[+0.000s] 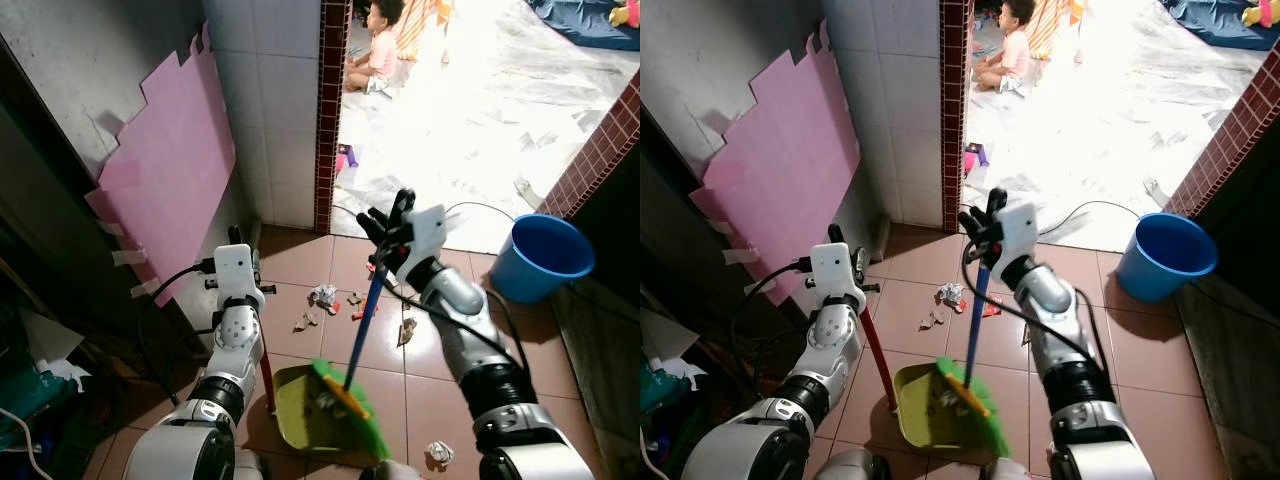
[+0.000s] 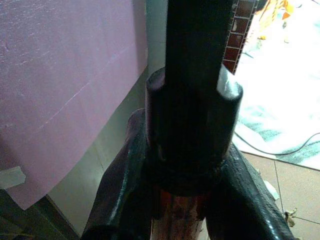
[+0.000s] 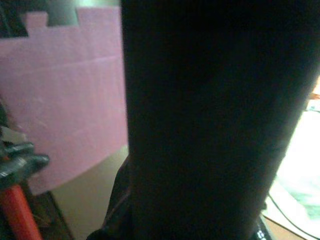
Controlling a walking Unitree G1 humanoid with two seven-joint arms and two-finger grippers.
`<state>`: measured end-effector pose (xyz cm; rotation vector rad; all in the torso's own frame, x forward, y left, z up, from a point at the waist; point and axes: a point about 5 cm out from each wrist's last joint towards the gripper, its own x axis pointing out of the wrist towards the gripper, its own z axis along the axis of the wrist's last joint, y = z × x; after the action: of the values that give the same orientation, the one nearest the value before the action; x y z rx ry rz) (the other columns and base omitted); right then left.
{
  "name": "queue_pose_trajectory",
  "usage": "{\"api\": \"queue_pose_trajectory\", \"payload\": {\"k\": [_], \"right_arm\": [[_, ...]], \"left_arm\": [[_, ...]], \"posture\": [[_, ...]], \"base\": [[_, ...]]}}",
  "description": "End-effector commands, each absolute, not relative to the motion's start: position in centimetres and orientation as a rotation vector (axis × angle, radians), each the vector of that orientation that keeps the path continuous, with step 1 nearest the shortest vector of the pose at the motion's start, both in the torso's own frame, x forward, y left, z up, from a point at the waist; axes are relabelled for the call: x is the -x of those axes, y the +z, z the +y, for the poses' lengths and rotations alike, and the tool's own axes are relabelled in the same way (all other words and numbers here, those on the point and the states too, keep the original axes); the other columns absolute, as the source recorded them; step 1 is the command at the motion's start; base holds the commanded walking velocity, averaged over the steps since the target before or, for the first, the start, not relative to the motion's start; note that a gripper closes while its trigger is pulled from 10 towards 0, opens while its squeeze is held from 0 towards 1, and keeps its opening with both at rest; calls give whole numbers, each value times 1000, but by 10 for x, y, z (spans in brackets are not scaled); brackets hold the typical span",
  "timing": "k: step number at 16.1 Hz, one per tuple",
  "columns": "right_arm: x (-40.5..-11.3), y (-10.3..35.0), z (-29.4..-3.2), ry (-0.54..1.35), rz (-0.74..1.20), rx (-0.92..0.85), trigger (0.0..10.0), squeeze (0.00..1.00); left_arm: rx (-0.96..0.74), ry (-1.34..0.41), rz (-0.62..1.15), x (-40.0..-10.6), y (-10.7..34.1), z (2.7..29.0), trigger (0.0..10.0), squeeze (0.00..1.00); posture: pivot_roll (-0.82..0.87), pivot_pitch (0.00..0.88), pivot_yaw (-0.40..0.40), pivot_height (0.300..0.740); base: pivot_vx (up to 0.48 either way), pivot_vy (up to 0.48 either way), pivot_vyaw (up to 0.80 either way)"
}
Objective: Sweep floor
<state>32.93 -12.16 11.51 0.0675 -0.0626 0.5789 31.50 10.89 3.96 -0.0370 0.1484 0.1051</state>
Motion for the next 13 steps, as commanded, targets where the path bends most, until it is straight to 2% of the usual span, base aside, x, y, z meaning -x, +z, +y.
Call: {"api": "queue_pose_trajectory", "payload": {"k": [1, 5, 7, 9, 13], "right_arm": [[-332, 130, -117, 615, -109, -131, 10000, 0], [-341, 152, -129, 556, -166, -163, 10000, 0], [-345, 161, -138, 490, -206, -157, 10000, 0], [-347, 173, -144, 447, -263, -111, 10000, 0], [-353, 192, -155, 377, -334, -75, 10000, 0]], "left_arm": [[29, 70, 226, -310, 29, 102, 10000, 0], [117, -3, 229, -311, 29, 97, 10000, 0], [194, -100, 213, -312, 33, 92, 10000, 0], [197, -133, 149, -314, 41, 92, 10000, 0], [219, -161, 145, -315, 42, 95, 10000, 0]], "posture": [[-43, 0, 15, 740], [-42, 0, 20, 740], [-42, 0, 21, 740], [-39, 0, 24, 740], [-37, 0, 30, 740]], "base": [[0, 0, 0], [0, 0, 0], [0, 0, 0], [0, 0, 0], [0, 0, 0]]}}
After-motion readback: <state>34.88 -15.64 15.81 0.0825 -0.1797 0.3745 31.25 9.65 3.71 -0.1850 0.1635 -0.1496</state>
